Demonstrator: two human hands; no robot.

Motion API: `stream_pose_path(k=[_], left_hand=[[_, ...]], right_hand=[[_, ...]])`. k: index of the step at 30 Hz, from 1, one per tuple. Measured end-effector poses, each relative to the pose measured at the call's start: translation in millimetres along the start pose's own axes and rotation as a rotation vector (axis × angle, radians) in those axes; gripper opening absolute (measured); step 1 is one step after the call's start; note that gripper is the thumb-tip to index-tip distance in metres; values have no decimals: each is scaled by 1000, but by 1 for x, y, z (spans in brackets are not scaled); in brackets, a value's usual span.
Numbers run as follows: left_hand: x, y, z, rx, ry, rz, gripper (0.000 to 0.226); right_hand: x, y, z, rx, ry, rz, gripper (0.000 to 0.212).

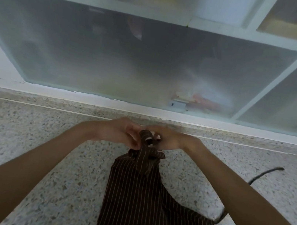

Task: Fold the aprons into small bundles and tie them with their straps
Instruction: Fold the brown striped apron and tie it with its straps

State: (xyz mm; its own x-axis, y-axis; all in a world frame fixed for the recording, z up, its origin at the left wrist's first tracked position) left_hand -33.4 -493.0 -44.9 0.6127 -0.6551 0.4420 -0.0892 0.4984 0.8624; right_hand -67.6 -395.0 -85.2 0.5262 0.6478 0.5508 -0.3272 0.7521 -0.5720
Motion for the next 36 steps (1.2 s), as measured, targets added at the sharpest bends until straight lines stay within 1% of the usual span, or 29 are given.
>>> stream_pose_path(k=[1, 2, 3, 4, 7, 8, 9, 11, 13, 14, 15, 16, 17, 18, 19, 20, 21, 22, 23, 24, 25, 26, 27, 28, 29, 30, 32, 34, 36], left_hand=[[3, 0, 1, 9, -6, 17, 27], [5, -1, 5, 23, 10, 41, 26], [7, -4, 11, 53, 59, 72, 27], [6, -8, 19, 102, 144, 106, 28], [5, -32, 52, 289, 577, 185, 30], [5, -38, 61, 265, 734, 194, 30], [5, -40, 67, 173, 863, 200, 31], [1, -44, 70, -7, 998, 216, 31], [-13, -63, 64, 43, 946, 297, 27], [-20, -74, 57, 106, 859, 373, 24], [-26, -83, 50, 154, 758, 450, 23], [-28, -87, 42, 175, 672, 510, 27], [-30, -91, 38, 188, 632, 532, 33], [-31, -90, 36, 199, 632, 521, 36], [-33, -88, 36, 194, 647, 500, 40], [-34, -85, 36, 187, 659, 485, 44], [-37, -82, 38, 165, 669, 468, 48], [-40, -79, 39, 131, 656, 464, 49], [-43, -73, 41, 95, 642, 452, 46], [-45, -72, 46, 66, 635, 459, 38], [-47, -69, 51, 36, 634, 459, 31], [-48, -69, 56, 4, 638, 478, 27], [-48, -70, 61, -34, 639, 505, 27], [-47, -70, 65, -81, 639, 529, 29], [-47, -70, 68, -130, 636, 548, 31], [-47, -72, 71, -177, 640, 565, 32], [-47, -78, 74, -203, 666, 574, 26], [-48, -83, 74, -123, 712, 542, 12], [-50, -91, 69, 132, 744, 474, 15]], right_hand=[[5, -2, 1, 35, -39, -12, 27], [11, 0, 8, 74, -20, -28, 17], [20, 4, 21, 98, 74, -43, 10], [32, 8, 41, 108, 241, -55, 2], [103, 15, 93, 150, 1015, -85, 12], [129, 17, 94, 95, 1217, -94, 13], [147, 22, 91, -8, 1349, -99, 13], [160, 46, 80, -226, 1448, -130, 12], [160, 76, 73, -342, 1428, -238, 12], [155, 94, 70, -360, 1316, -318, 13], [145, 110, 65, -368, 1119, -405, 17], [132, 124, 52, -345, 832, -509, 30], [120, 132, 32, -276, 514, -621, 48], [115, 134, 16, -168, 292, -692, 62], [108, 132, 9, -45, 228, -690, 67], [101, 124, 12, 22, 316, -638, 65], [94, 107, 21, 22, 490, -552, 57], [87, 90, 28, -26, 649, -459, 46], [79, 77, 31, -97, 724, -372, 33], [59, 65, 27, -192, 691, -299, 25], [44, 50, 19, -244, 588, -249, 36], [27, 38, 5, -195, 450, -230, 54], [12, 26, -8, -65, 360, -225, 69], [2, 17, -18, 97, 348, -231, 73], [-5, 11, -23, 227, 401, -223, 66], [-9, 9, -24, 297, 479, -211, 52], [-7, 8, -12, 296, 641, -172, 22], [2, 23, 7, 238, 740, -218, 13], [18, 47, 25, 148, 837, -343, 14]])
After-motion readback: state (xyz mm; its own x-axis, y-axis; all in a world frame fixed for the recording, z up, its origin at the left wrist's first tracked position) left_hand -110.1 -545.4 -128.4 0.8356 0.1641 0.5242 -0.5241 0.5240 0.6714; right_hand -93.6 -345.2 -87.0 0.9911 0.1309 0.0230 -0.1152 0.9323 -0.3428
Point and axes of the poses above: each hand's wrist, its own x-axis away from the middle knuckle, its own z-axis out of the back of the hand, y = z × x, the point moved 8 cm from there along -x, towards the middle knuckle, and after that the axes turned 6 degrees about -y, right-handed, at the moved point
